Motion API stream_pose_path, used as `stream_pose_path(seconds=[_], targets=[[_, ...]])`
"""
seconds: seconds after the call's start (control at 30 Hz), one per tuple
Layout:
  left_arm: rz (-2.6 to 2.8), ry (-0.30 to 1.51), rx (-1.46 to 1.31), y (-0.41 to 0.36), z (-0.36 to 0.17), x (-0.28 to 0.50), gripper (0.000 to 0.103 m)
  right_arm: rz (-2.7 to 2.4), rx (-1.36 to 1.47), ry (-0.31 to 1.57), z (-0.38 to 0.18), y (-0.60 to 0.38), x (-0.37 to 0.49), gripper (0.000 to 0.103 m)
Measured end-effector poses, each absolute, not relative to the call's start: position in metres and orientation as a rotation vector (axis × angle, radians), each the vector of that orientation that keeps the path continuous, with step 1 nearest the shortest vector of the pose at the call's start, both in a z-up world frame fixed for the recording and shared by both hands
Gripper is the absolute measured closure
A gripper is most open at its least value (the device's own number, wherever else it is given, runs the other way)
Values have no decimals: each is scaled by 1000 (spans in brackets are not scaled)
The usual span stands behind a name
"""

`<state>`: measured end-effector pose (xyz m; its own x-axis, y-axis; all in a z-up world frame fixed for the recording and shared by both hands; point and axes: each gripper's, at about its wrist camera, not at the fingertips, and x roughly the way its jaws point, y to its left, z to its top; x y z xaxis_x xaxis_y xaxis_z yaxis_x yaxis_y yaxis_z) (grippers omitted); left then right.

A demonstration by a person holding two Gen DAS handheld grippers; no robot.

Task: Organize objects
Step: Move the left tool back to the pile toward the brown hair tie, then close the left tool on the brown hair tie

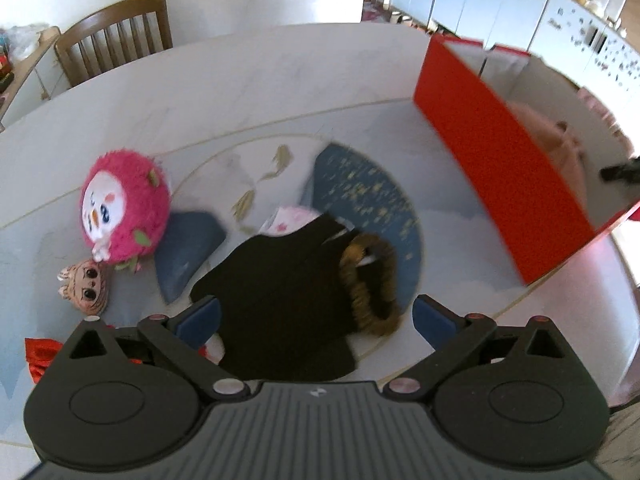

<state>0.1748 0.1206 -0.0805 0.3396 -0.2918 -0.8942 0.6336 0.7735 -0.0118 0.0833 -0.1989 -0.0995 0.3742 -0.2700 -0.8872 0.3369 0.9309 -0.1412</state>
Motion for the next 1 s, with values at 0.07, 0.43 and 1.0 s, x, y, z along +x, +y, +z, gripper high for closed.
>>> stream_pose_path(seconds=[0.07,0.43,1.0], targets=[[-606,1068,373,122,-86,173,0,-387,62,1124,-99,-198,83,95],[-644,1064,387,87,-110,161,0,-387,58,1126,-99,-197,84,95],[-595,1060,461,51,-127,157,53,-386,59,1125,-99,-196,84,95]])
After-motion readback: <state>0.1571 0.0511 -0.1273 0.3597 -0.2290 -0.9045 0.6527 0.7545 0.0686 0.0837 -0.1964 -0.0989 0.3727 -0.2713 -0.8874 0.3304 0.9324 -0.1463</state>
